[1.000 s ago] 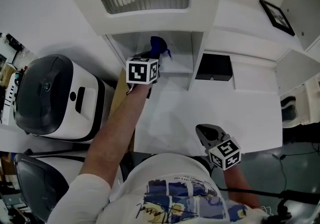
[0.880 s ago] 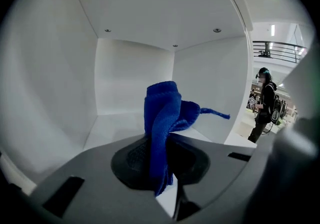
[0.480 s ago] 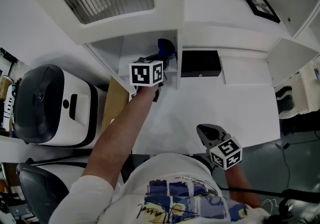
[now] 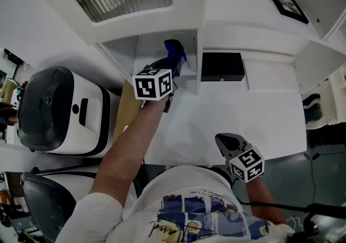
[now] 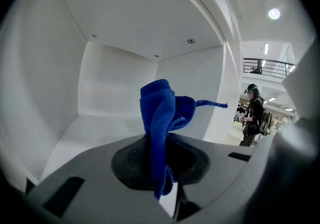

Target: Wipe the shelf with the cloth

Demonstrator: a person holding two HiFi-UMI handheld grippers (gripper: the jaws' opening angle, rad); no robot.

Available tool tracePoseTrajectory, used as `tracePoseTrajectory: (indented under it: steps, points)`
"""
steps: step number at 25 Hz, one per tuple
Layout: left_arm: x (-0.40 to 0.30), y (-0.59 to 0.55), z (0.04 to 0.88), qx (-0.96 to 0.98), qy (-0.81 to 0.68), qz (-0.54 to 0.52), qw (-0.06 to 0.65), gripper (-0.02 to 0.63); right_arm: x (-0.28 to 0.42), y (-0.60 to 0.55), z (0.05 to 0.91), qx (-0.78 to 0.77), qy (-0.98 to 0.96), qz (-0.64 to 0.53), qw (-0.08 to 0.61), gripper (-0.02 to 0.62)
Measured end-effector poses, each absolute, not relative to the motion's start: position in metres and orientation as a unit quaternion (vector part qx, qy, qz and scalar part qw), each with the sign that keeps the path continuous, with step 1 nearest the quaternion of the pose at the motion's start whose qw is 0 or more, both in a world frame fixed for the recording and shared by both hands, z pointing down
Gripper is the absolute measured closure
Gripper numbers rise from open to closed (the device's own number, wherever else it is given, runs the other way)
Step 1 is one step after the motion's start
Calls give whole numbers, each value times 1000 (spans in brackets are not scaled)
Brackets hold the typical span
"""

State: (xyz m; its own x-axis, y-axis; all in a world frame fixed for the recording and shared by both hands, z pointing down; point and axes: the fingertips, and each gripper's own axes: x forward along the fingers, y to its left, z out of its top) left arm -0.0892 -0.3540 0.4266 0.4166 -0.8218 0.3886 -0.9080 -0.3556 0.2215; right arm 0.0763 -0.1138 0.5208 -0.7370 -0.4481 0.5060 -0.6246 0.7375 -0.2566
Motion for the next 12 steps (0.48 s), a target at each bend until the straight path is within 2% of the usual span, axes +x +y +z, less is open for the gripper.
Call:
tracePoseTrajectory:
  steps: [6, 12]
  points:
    - [-163, -337, 422, 782, -586, 154, 149, 551, 47, -110, 521, 273, -916, 204, 213, 565]
    - [-211, -326, 437, 752, -616, 194, 132, 551, 18, -107, 522, 255, -922, 198, 214, 565]
